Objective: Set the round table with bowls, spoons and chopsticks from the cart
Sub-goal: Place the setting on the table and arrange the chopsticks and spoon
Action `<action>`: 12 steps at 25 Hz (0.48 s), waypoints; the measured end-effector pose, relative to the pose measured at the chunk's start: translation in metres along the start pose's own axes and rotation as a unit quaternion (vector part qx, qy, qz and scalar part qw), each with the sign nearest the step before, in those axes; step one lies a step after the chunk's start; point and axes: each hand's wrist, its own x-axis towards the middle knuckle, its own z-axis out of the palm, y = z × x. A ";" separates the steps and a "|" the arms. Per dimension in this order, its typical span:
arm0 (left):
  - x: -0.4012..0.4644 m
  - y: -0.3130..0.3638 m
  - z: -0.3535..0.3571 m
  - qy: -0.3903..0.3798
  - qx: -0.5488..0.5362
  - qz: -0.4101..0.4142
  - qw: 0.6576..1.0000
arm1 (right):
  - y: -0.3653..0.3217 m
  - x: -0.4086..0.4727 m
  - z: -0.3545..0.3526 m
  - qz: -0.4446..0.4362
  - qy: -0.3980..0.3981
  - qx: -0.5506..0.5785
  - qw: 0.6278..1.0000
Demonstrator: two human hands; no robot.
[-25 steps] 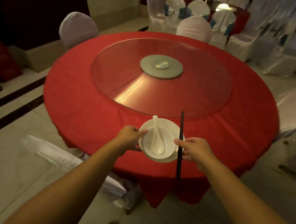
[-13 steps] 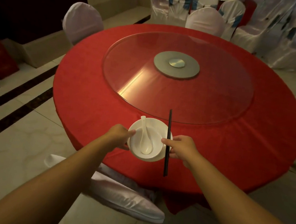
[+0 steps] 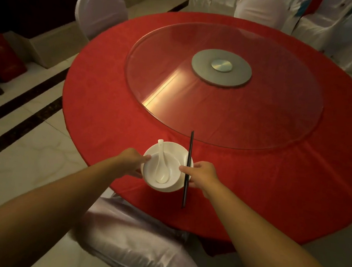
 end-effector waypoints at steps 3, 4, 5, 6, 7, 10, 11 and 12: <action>0.025 -0.006 -0.006 -0.012 0.035 -0.002 0.999 | 0.005 0.012 0.015 0.025 0.014 0.000 1.000; 0.034 -0.009 -0.009 -0.020 0.052 -0.002 0.998 | 0.006 0.015 0.021 0.035 0.021 0.000 0.999; 0.041 -0.012 -0.010 -0.029 0.064 -0.001 0.998 | 0.008 0.018 0.026 0.045 0.027 -0.001 0.999; 0.047 -0.015 -0.012 -0.033 0.071 0.000 0.997 | 0.010 0.021 0.031 0.054 0.032 -0.001 0.998; 0.055 -0.017 -0.014 -0.032 0.076 0.002 0.997 | 0.012 0.025 0.036 0.060 0.038 0.003 0.997; 0.071 -0.022 -0.017 -0.022 0.100 0.017 0.995 | 0.016 0.031 0.046 0.068 0.052 0.007 0.996; 0.075 -0.024 -0.018 -0.020 0.117 0.025 0.993 | 0.018 0.033 0.050 0.069 0.058 0.007 0.996; 0.078 -0.025 -0.018 -0.018 0.135 0.035 0.990 | 0.019 0.034 0.052 0.068 0.065 0.008 0.996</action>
